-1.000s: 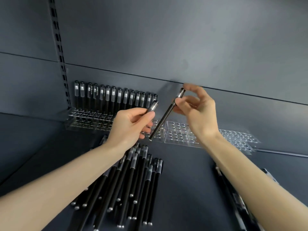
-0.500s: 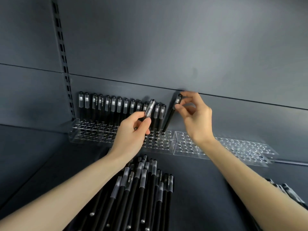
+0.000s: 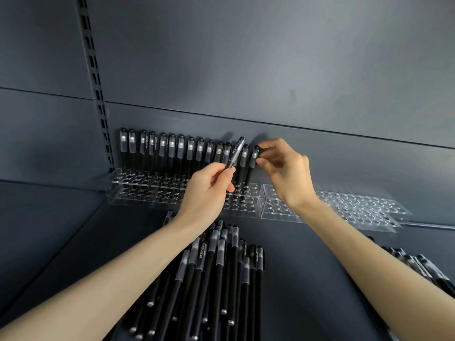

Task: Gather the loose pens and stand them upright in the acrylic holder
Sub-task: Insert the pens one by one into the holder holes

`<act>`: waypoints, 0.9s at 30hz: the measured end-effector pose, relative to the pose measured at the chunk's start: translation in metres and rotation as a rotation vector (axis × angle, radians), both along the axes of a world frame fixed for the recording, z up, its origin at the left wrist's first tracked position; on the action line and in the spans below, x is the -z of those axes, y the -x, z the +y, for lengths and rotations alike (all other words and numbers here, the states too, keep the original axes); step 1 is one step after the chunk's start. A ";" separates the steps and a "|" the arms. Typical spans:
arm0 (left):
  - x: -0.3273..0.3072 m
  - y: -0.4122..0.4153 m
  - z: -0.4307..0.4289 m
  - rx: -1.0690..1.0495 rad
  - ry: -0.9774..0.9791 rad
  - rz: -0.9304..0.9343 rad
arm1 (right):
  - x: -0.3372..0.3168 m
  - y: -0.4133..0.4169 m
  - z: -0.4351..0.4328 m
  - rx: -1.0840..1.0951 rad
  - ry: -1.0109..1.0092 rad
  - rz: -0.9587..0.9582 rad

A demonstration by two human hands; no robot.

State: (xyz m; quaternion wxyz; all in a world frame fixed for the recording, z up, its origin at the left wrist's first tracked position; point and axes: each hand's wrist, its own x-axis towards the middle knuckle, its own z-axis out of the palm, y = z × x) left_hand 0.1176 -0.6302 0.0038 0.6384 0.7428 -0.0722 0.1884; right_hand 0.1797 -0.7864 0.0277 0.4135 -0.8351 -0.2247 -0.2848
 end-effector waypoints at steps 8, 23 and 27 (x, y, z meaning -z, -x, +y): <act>0.003 0.005 -0.006 0.100 -0.079 0.043 | -0.009 0.030 -0.001 -0.260 -0.324 0.195; 0.013 0.008 -0.002 -0.106 -0.991 -0.106 | -0.035 0.016 -0.027 -0.074 -0.334 -0.029; 0.019 0.007 -0.002 -0.055 -1.129 -0.028 | -0.032 0.009 -0.024 -0.031 -0.279 -0.082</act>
